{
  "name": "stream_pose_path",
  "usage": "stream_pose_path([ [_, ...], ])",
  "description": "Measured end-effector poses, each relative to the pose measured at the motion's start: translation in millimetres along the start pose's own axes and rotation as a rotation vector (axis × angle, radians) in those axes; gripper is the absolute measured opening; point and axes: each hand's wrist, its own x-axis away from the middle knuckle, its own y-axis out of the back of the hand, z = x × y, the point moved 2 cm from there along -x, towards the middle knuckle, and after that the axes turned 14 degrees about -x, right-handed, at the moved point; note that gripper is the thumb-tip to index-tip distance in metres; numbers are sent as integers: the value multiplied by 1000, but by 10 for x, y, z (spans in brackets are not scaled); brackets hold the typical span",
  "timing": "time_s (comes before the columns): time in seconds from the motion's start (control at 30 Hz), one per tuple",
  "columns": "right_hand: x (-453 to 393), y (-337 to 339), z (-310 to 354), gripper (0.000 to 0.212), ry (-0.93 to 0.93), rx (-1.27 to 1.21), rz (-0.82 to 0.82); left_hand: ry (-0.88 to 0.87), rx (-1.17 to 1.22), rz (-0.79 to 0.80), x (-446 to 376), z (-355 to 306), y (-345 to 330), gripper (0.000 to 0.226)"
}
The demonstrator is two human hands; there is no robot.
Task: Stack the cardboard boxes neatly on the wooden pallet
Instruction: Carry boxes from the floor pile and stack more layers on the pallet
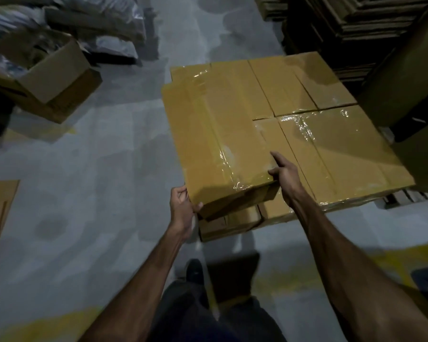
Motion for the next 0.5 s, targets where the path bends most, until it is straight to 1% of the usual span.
stream_pose_path([
  [0.17,-168,296,-484,68,-137,-10,10,10,-72,-46,-68,240,-141,51],
  [0.27,-165,423,-736,59,-241,-75,40,18,-124,-74,-143,416,-166,44],
  [0.37,-106,451,-904,47,-302,-133,131,44,-204,-110,-178,609,-121,52],
  [0.43,-77,460,-1008,51,-329,-159,175,54,-237,-125,-187,742,-83,56],
  [0.5,-87,488,-1080,55,-338,-171,175,62,-264,-123,-206,814,-62,59],
])
